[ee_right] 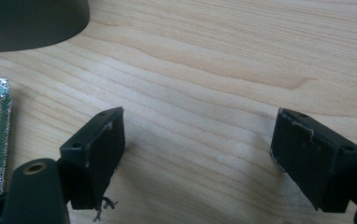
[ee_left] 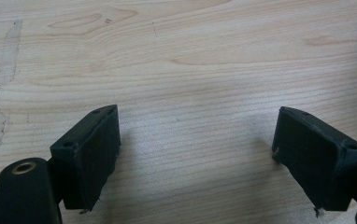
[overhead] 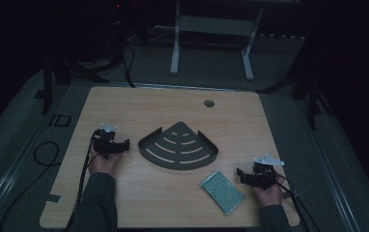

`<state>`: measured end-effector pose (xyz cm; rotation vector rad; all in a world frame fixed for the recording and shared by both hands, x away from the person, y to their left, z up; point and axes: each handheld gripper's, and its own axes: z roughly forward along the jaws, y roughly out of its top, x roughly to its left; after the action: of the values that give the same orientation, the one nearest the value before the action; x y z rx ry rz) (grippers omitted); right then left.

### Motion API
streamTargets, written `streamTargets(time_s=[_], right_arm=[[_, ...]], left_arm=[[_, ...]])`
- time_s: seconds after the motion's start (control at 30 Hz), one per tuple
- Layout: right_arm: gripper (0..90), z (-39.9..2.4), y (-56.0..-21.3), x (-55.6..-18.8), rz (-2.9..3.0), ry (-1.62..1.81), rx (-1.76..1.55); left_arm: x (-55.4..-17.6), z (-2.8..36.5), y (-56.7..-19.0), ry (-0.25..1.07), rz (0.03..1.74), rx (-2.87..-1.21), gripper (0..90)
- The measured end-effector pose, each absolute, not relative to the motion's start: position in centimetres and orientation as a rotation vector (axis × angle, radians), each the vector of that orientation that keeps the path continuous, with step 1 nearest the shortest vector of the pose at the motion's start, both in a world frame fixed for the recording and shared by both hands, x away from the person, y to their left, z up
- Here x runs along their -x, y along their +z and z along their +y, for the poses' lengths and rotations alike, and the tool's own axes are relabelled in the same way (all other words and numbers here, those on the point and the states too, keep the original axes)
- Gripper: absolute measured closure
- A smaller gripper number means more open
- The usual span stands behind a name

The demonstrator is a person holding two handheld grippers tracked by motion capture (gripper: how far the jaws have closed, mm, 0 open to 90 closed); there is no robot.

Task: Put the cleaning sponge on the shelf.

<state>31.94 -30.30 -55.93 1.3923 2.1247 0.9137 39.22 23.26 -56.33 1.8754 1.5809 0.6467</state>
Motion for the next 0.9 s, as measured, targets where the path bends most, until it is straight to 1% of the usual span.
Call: streamTargets(time_s=[0.73, 0.83, 0.87, 0.9], right_arm=[[14.4, -30.54, -55.85, -32.09, 2.185, 0.919, -1.347], [16.5, -30.55, -55.63, -32.31, 2.201, 0.899, -1.356], [18.7, -30.58, -55.56, -32.32, 2.201, 0.895, -1.359], [23.6, -30.71, -55.41, -32.29, 2.208, 0.896, -1.358]], left_arm=[[-39.29, 23.28, -56.33, 0.646, 1.579, -1.877, 15.9], [-39.31, 23.29, -56.33, 0.646, 1.578, -1.878, 15.9], [-39.31, 23.29, -56.33, 0.646, 1.578, -1.879, 15.9], [-39.32, 23.29, -56.33, 0.646, 1.578, -1.879, 15.9]])
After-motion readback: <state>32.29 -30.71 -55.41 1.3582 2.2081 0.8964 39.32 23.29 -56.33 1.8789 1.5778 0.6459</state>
